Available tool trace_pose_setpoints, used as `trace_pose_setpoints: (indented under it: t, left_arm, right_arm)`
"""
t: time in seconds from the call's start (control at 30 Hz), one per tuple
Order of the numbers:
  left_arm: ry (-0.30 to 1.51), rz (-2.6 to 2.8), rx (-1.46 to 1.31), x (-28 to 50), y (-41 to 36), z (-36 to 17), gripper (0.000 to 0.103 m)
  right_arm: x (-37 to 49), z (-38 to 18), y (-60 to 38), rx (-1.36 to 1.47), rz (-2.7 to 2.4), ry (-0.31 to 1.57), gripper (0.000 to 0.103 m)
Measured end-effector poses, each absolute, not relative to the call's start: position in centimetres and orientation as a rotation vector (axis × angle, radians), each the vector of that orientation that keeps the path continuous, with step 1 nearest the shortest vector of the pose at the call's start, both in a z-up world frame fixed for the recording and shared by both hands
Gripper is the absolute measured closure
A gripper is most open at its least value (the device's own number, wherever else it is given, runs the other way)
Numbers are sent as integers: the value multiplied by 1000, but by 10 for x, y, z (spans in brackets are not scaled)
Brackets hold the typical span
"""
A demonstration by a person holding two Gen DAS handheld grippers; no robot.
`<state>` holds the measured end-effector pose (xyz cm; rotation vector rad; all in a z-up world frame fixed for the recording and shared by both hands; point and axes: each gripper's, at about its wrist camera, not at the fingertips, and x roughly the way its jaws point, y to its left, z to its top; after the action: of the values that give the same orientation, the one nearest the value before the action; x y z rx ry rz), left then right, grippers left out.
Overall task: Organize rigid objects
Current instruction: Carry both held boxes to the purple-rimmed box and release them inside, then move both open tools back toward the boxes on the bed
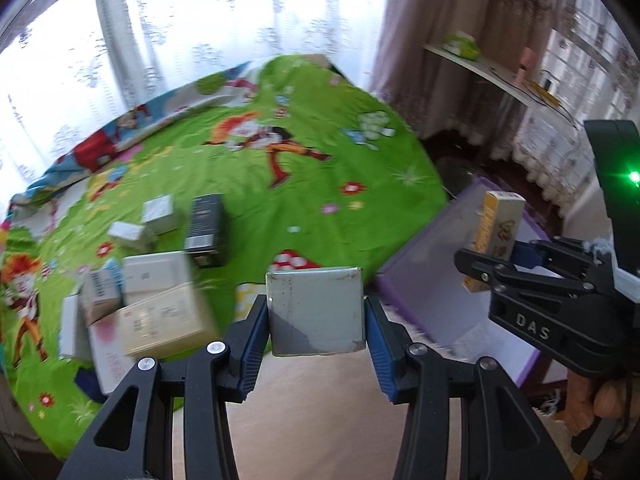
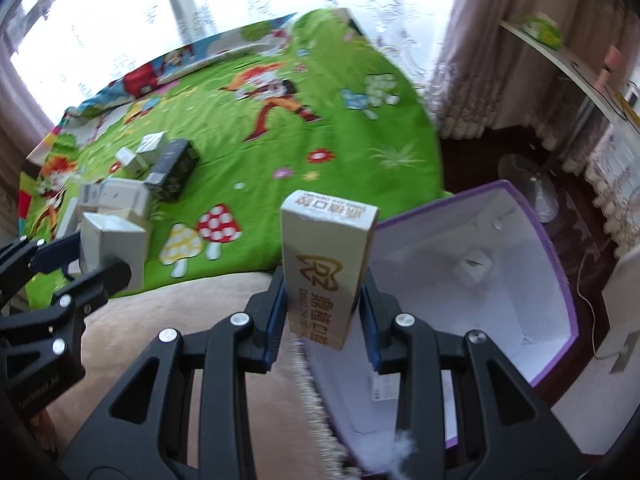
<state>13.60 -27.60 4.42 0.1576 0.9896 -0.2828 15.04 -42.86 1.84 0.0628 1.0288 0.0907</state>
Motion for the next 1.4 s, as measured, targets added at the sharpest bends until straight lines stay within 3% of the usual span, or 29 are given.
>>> trace_pose_setpoints:
  t: [0.73, 0.87, 0.97, 1.03, 1.1, 1.4]
  left_arm:
    - [1066, -531, 134, 144, -356, 26, 55]
    - [1092, -599, 86, 146, -360, 25, 50]
    - [1092, -596, 86, 145, -360, 24, 43]
    - [1086, -580, 100, 145, -358, 26, 43]
    - [1069, -561, 115, 144, -355, 29, 42]
    - [1022, -471, 112, 144, -329, 37, 39]
  right_arm:
    - [142, 11, -504, 96, -102, 1017, 65]
    - [142, 11, -507, 93, -124, 1012, 65]
    - [142, 12, -508, 109, -105, 1007, 56]
    - [140, 15, -507, 121, -94, 990, 41]
    - [137, 19, -507, 132, -85, 964, 32]
    - [137, 33, -494, 102, -59, 916, 31]
